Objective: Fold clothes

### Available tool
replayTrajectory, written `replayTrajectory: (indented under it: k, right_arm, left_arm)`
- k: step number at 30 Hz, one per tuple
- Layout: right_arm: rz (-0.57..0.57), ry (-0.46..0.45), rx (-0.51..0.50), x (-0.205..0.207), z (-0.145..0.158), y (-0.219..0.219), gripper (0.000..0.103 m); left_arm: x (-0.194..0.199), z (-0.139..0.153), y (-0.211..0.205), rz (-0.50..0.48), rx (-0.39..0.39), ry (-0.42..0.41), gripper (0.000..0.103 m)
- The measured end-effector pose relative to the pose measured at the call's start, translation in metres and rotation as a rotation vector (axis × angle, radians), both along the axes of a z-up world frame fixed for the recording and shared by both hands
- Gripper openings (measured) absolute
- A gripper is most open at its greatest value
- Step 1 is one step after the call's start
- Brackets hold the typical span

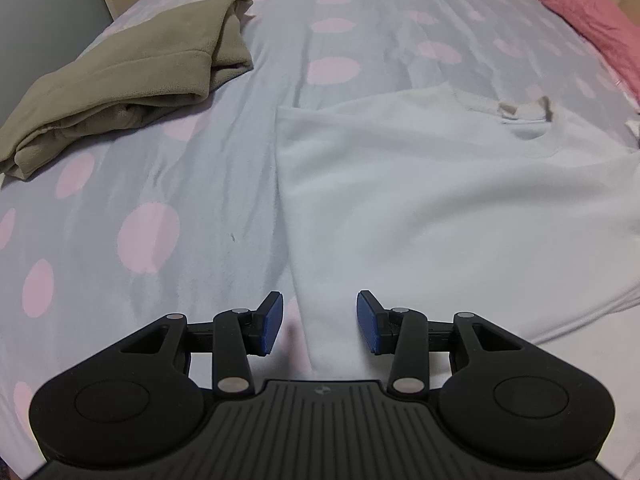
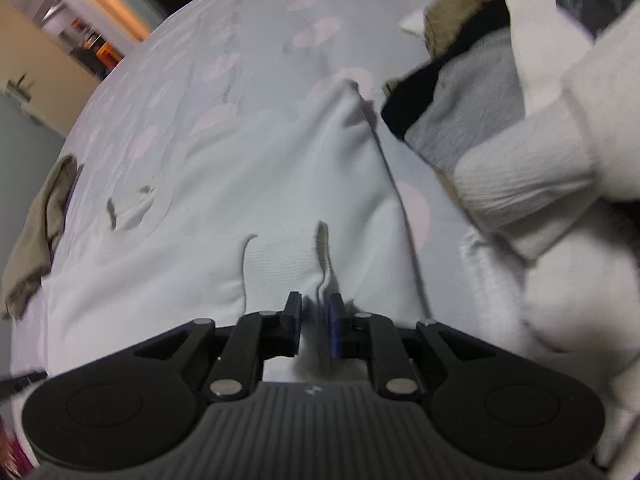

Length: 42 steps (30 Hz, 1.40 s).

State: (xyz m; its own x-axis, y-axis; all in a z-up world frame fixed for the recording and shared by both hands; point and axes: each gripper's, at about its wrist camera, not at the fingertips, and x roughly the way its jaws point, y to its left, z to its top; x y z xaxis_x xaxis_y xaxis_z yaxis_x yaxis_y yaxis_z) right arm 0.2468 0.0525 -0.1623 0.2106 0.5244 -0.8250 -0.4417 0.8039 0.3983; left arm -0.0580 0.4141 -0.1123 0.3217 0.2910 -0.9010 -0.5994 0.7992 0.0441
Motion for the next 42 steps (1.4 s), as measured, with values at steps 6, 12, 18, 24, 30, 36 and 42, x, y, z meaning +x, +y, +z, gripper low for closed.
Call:
replayTrajectory:
  k: [6,12,18,24,30,36,42]
  right_arm:
    - [0.111,-0.036,-0.091,-0.028,0.017,-0.016,0.031]
    - [0.173,-0.038,-0.211,-0.055,0.013,-0.046,0.038]
    - [0.194,-0.052,-0.274,-0.069,-0.003,-0.072,0.043]
    - [0.227,-0.028,-0.231,-0.074,-0.015,-0.083,0.043]
    - [0.322,-0.009,-0.208,-0.089,-0.015,-0.081,0.043]
    - [0.380,0.057,-0.187,-0.102,-0.016,-0.088,0.018]
    - [0.350,0.013,-0.130,-0.101,0.006,-0.097,0.008]
  left_arm:
    - [-0.021,0.005,-0.019,-0.014,-0.035,-0.001,0.039]
    - [-0.051,-0.010,-0.037,-0.021,-0.062,0.039,0.039]
    - [-0.076,-0.033,-0.048,0.013,-0.123,0.081,0.042]
    - [-0.087,-0.039,-0.060,0.032,-0.159,0.078,0.047]
    - [-0.095,-0.043,-0.076,0.018,-0.181,0.085,0.046]
    - [-0.097,-0.039,-0.088,-0.013,-0.199,0.068,0.005]
    - [-0.108,-0.012,-0.080,0.027,-0.207,-0.047,0.004]
